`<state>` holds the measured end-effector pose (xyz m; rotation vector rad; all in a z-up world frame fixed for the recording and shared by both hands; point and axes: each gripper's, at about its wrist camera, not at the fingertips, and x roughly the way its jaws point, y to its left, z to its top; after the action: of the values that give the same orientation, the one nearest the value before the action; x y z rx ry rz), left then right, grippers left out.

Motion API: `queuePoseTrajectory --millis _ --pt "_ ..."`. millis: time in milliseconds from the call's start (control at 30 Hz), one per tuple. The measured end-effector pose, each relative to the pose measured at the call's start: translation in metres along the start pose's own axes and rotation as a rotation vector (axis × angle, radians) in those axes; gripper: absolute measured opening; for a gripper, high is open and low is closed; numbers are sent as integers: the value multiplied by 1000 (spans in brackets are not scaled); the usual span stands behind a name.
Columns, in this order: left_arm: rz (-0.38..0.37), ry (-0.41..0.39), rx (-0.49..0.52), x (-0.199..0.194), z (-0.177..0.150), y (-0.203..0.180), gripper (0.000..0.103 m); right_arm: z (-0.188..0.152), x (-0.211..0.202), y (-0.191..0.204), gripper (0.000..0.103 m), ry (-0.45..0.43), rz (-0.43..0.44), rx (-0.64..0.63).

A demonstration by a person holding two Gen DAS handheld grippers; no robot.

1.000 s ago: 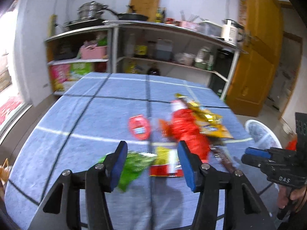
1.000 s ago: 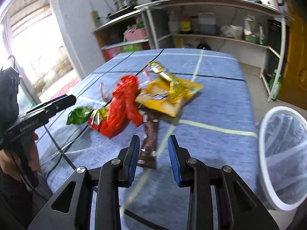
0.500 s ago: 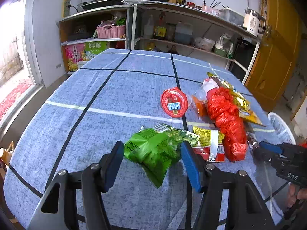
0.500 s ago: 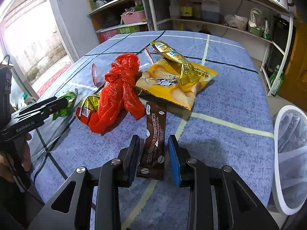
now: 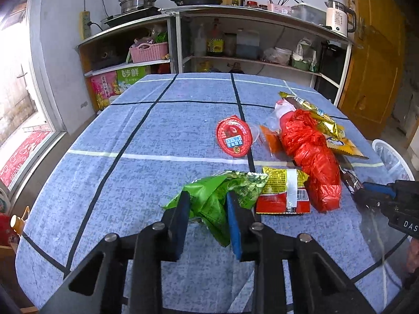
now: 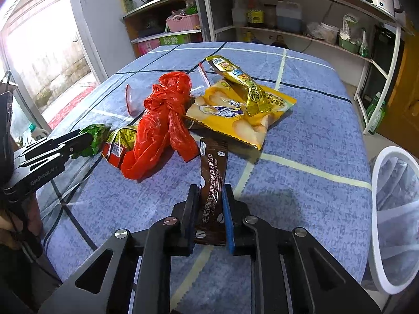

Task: Collect trash
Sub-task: 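Grasp the green plastic bag with the left tool while the right tool grasps the brown chocolate wrapper, then carry the green bag with the left tool while the right tool carries the brown wrapper to the bin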

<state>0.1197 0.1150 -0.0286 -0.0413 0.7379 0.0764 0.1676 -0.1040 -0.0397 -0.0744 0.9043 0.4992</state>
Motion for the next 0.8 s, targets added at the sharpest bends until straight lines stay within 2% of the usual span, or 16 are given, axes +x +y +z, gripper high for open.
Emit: queuePoseTrajectory --millis 267,467,800 --pt "-52 -66 -31 -21 5 2 24 -8 -10 -6 16 -22 21 7" --pt "-110 -112 -46 -35 11 -3 24 -12 -33 -18 16 -82 35 36" --pt "-242 -120 2 -39 29 -59 24 -19 -66 -51 16 -155 -12 107"
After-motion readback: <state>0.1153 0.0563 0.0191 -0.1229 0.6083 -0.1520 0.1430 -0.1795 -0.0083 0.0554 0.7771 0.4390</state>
